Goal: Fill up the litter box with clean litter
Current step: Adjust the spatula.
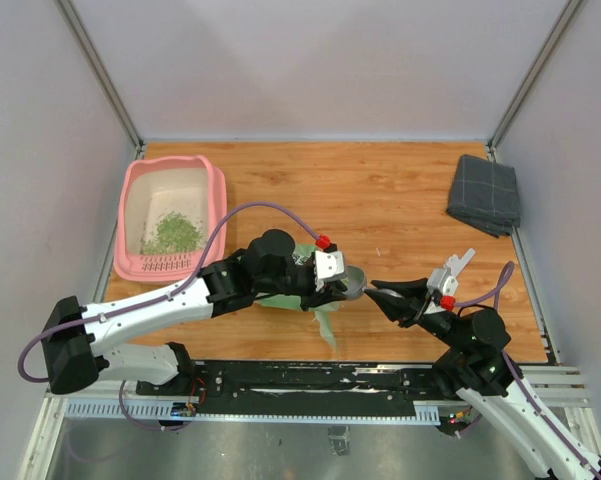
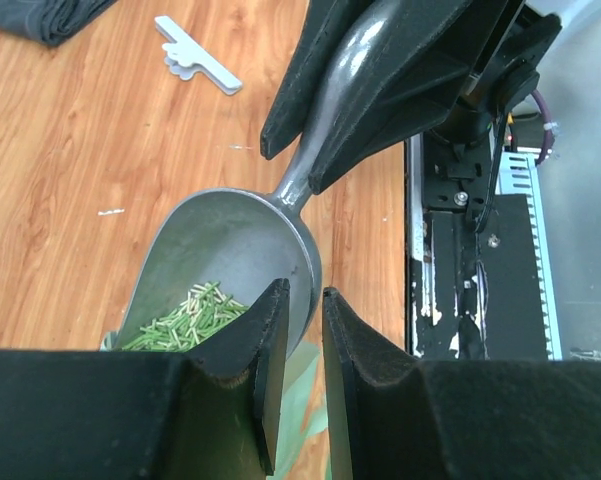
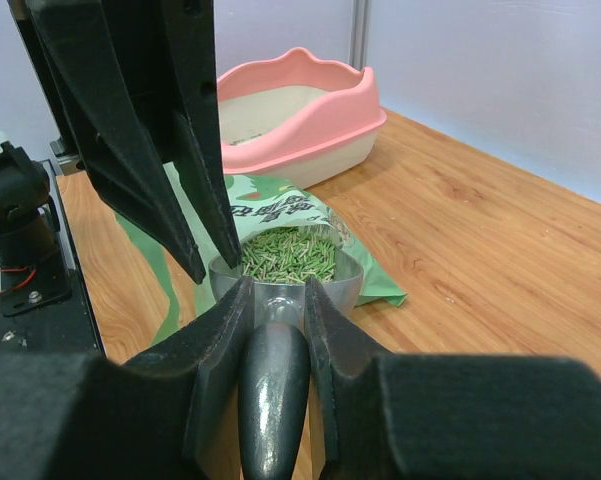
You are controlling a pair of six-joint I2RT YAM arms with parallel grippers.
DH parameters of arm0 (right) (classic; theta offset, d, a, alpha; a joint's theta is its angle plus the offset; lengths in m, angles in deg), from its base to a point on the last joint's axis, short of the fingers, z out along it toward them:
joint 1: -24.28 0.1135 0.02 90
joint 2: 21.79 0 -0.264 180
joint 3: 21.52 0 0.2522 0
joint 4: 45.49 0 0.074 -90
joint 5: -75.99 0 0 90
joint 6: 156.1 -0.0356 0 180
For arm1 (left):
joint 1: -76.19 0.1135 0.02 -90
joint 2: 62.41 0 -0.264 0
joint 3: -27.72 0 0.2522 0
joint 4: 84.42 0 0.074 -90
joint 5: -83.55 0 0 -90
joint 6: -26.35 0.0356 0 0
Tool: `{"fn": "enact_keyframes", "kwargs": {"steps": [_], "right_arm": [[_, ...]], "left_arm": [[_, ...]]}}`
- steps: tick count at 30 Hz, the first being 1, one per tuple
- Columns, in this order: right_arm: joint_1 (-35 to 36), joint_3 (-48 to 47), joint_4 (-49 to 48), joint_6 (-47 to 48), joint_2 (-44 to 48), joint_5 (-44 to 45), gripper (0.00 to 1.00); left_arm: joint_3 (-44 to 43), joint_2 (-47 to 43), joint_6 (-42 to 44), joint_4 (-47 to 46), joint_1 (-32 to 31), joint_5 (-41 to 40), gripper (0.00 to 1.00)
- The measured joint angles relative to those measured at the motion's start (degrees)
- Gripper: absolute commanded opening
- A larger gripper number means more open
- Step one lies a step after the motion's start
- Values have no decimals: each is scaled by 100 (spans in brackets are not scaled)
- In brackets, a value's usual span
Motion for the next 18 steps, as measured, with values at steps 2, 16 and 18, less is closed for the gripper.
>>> {"fn": "enact_keyframes", "kwargs": {"steps": [2,16,18], "right_arm": [[0,0,-2,0,0,0,1],[2,0,-4,-11,2,-129,1],[2,-2,13,-26,2,-190,1]], "left_arm": [[-42,107,37,-11,-7,57,25],[-46,422,271,61,-50,387,0],[-46,422,356,122,-76,448,0]]}}
